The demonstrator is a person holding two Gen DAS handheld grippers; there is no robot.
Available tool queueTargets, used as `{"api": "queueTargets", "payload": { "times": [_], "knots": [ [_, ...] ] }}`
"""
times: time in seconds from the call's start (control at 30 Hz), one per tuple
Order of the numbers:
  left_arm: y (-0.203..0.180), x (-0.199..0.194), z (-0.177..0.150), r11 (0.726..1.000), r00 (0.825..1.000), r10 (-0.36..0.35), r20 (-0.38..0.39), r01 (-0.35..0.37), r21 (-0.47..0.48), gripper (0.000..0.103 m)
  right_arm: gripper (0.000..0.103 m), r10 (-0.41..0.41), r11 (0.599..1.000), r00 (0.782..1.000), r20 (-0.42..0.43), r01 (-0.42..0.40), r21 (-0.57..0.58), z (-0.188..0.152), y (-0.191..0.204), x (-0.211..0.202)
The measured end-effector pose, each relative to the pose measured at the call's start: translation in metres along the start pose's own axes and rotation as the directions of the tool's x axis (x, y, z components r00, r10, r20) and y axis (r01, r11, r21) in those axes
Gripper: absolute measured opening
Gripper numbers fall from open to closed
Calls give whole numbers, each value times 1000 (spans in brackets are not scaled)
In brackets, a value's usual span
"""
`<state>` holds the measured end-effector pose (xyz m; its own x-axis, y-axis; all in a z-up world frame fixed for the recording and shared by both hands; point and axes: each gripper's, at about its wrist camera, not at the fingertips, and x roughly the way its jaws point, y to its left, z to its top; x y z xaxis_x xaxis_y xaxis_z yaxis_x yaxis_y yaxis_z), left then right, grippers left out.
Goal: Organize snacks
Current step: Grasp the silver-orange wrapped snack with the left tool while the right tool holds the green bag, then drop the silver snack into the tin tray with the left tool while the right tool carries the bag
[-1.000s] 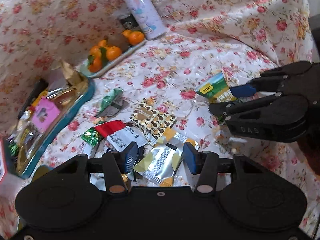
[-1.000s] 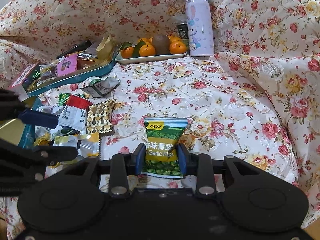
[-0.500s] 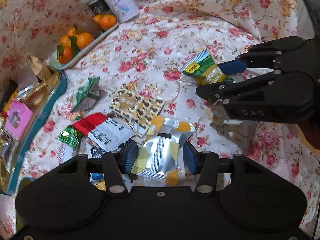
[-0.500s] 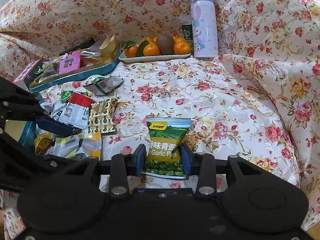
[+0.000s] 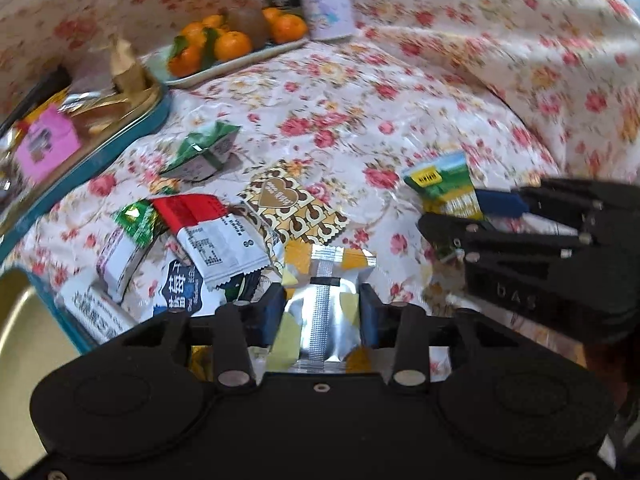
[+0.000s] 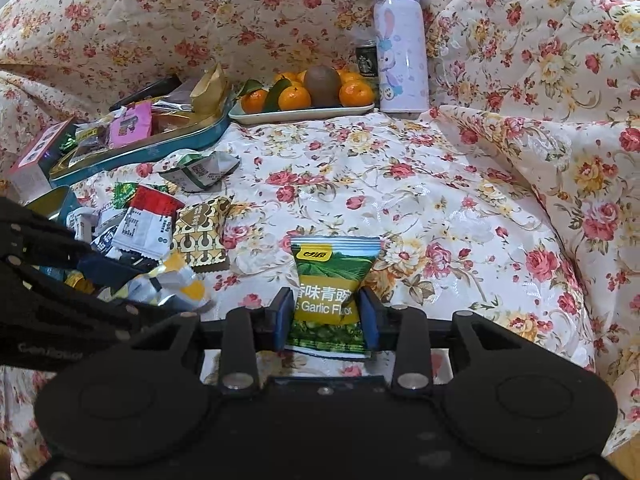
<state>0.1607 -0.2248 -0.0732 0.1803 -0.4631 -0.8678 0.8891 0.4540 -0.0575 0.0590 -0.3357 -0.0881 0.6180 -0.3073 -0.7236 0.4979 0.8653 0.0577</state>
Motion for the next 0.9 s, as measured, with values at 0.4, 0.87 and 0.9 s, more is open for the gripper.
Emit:
{"api": "queueTargets", "payload": {
  "times": [0.4, 0.87, 0.9],
  "knots": [
    [36, -78, -19, 940, 986, 117, 118, -72, -334, 46, 34, -54, 995, 997, -46, 58, 87, 1, 1, -10],
    [137, -170, -116, 710, 898, 438, 34, -323, -626, 46, 34, 90, 996, 996, 4, -90, -26, 5, 95, -58],
    [141, -170, -123, 699, 893, 450, 22, -337, -630, 46, 34, 112, 993, 994, 6, -111, -36, 6, 102, -60]
  ]
}}
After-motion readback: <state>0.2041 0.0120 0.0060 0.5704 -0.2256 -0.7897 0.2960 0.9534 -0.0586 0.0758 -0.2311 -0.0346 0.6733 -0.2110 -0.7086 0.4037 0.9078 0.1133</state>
